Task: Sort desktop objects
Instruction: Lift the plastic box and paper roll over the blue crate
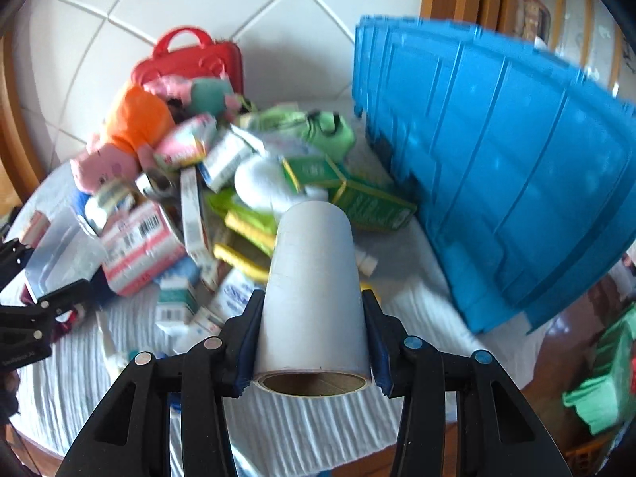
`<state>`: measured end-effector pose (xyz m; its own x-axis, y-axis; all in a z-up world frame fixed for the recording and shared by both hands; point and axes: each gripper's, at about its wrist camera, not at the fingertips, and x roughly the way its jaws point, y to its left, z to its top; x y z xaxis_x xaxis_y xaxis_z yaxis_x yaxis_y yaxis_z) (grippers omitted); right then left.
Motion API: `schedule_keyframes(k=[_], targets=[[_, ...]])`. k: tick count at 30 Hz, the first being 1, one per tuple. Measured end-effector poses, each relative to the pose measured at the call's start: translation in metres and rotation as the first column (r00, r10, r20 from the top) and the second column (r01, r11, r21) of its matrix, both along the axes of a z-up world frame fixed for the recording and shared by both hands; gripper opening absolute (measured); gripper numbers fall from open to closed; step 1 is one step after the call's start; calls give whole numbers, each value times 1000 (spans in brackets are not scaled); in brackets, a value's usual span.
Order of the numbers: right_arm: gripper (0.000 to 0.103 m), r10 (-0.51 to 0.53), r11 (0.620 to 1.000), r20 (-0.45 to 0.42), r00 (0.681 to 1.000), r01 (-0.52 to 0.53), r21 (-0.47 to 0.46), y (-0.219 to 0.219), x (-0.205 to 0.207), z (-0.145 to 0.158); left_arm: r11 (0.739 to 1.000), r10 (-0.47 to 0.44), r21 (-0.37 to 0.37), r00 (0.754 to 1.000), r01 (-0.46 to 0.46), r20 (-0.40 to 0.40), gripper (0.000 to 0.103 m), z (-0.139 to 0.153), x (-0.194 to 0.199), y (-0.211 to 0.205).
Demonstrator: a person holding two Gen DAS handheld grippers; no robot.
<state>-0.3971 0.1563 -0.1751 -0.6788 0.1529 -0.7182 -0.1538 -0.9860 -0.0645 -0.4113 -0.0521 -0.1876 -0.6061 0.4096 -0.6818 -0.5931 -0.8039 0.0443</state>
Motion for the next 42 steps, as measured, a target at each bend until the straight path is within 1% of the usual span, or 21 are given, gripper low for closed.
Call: schedule_keyframes(k=[3,6,8,10,12,16,19,22,23,26,30,33,36,39,42], targets=[[45,7,1000,-72,997,-6,6,-4,5,32,1000,2,27,998,0,-61,62,29,0,4],[45,15,1000,-142,990,-12,22,-7,9,62,998,6,62,990,3,-142,62,61,4,9],[45,16,999,-196,980,-10,32,-7,15,85,996,13,94,980,6,-200,62,85,7,14],[45,9,999,-241,970,-1,36,-6,19,103,993,20,115,962,12,-272,62,110,12,25],[45,2,999,-286,958,11,45,-2,25,124,993,16,117,945,24,-326,62,131,15,40],[45,-10,998,-367,930,33,58,12,38,158,988,-8,139,920,68,-392,62,166,20,76],[45,-27,996,-422,906,59,64,32,49,180,985,-34,138,900,104,-434,62,186,23,107],[45,-57,994,-468,882,95,59,61,60,199,980,-57,141,882,139,-468,62,204,27,143],[45,-69,992,-484,872,111,59,75,64,206,979,-62,144,877,148,-477,62,210,28,155],[45,-89,988,-508,857,139,61,112,73,220,976,-73,144,869,163,-489,62,222,28,198],[46,-88,984,-523,848,156,88,165,79,233,972,-64,164,866,166,-496,62,239,27,257],[46,-82,981,-518,851,161,109,207,77,237,973,-53,170,870,155,-491,62,250,26,306],[46,-79,984,-506,859,149,100,252,72,238,977,-28,172,882,123,-471,62,255,23,350],[46,-78,985,-484,872,142,97,292,67,235,980,-5,174,896,92,-445,62,254,19,383],[46,-80,988,-462,883,131,81,327,59,227,987,11,151,903,59,-430,62,250,15,412]])
